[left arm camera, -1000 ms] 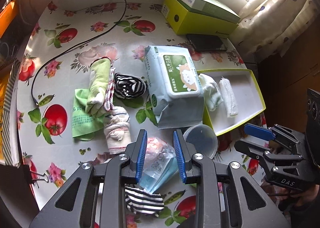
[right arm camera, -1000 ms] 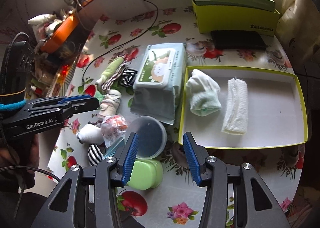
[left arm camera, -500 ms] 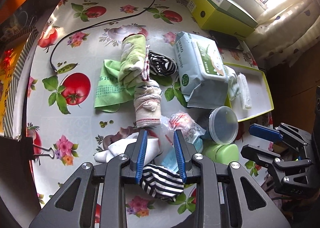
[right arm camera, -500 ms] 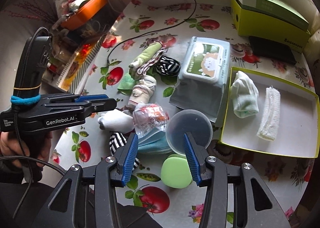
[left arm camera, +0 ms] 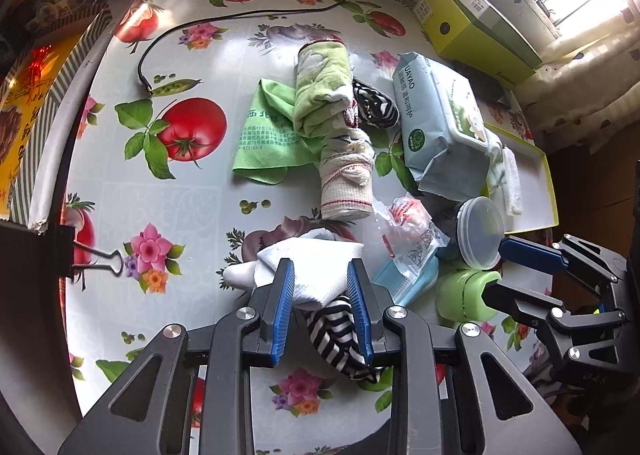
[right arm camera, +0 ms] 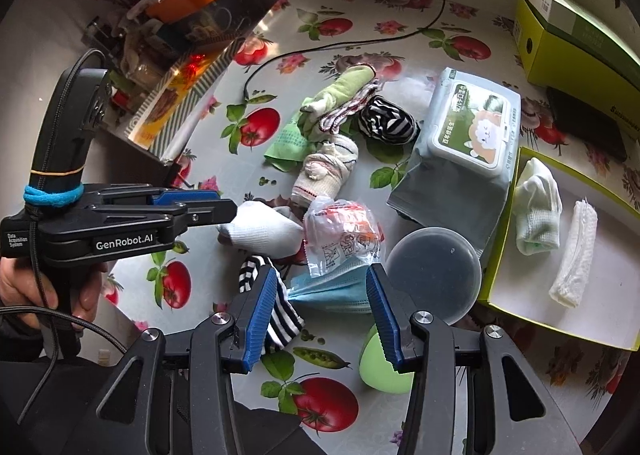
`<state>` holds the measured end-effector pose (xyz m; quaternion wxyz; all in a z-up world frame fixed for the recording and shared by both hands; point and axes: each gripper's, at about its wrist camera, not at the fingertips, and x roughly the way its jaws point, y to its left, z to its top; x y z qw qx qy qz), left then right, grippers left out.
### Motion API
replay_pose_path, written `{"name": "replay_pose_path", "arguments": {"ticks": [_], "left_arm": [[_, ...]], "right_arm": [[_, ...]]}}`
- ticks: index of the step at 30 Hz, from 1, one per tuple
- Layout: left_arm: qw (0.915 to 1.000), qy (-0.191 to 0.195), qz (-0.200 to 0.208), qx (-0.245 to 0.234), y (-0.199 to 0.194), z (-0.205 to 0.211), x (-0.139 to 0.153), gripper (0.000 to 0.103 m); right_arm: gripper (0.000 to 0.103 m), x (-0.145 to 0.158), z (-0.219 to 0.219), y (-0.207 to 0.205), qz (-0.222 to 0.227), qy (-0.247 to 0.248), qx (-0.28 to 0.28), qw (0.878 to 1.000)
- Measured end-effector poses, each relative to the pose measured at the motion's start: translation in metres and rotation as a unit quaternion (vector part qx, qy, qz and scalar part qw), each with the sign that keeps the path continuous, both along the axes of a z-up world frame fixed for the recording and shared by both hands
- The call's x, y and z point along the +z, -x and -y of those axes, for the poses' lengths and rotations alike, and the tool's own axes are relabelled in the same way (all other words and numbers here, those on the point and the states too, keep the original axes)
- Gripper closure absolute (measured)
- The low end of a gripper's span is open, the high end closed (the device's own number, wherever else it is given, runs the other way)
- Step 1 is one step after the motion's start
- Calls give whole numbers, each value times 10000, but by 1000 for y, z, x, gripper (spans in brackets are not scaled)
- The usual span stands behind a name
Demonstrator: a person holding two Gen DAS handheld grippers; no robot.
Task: Organize soft objects
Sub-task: 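Move both open tools back over the pile of soft items, then grasp the striped sock with the left tool while the right tool grasps the clear plastic bag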
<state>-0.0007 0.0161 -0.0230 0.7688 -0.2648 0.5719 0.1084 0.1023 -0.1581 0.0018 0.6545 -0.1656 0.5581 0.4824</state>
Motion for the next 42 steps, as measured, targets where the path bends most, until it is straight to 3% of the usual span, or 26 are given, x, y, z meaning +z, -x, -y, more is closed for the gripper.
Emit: {"name": "replay_pose_path", "arguments": {"ticks": [9,20,23,26,30,42], "left_arm": [[9997,139,-11,182,12,-11,-8,74],[9981,512,-48,341,28,-16,-22,74],[9974,632,-72,326,30,-14,-26,69],[9965,786,-90,278,32,-10,-30,66],[9956,906,-119,217,32,-3,-34,65],[9907,1309,-347,-136,21,29,-49,62]], "right_arm": [[47,-17,-35,0,290,394,345,9982],[46,-62,-76,3,552,1380,886,9849],[46,-69,-84,6,614,1519,1057,9808],[68,-72,-89,8,682,1593,1142,9782],[79,-71,-86,6,714,1515,1120,9795],[80,-19,-50,-6,735,775,663,9921]]}}
